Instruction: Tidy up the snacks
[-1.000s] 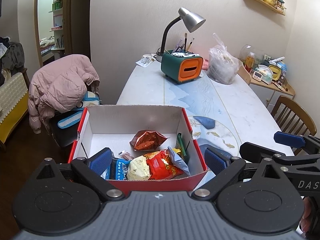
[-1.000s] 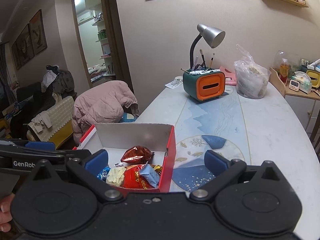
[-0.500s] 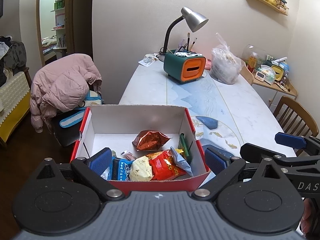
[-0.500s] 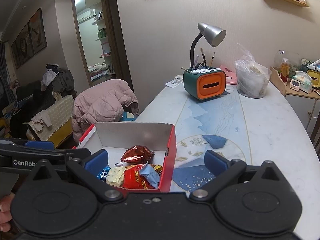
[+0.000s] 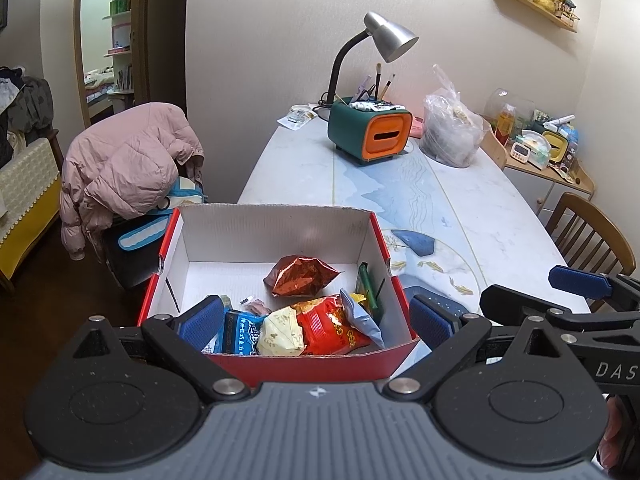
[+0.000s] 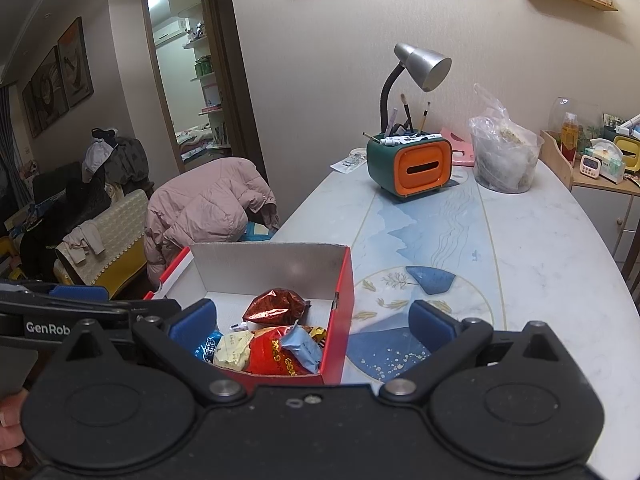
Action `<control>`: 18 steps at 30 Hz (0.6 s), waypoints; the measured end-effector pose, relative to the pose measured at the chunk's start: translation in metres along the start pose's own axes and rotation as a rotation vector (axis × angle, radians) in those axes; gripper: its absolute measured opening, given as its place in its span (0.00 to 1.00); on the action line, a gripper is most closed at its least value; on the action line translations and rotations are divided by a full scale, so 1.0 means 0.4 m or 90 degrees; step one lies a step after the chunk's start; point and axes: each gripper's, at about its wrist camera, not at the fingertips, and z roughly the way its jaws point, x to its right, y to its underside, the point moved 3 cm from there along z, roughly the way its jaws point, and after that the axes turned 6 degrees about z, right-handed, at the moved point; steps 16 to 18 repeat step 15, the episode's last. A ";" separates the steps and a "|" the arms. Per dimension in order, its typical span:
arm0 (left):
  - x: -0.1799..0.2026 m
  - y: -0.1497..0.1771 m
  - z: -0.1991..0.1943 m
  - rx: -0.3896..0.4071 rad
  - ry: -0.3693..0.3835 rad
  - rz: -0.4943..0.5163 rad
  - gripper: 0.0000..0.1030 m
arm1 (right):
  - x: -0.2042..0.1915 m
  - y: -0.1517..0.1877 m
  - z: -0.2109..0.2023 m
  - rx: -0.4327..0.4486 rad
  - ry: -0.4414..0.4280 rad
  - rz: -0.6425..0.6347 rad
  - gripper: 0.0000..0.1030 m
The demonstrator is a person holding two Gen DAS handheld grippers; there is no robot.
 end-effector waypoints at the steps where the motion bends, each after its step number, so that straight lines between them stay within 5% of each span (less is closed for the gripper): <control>1: 0.000 0.000 0.000 0.000 0.000 0.001 0.97 | 0.001 -0.001 0.000 0.000 0.000 0.000 1.00; 18: 0.022 0.017 0.003 -0.012 0.011 -0.009 0.97 | -0.004 0.011 0.001 0.001 0.001 0.003 1.00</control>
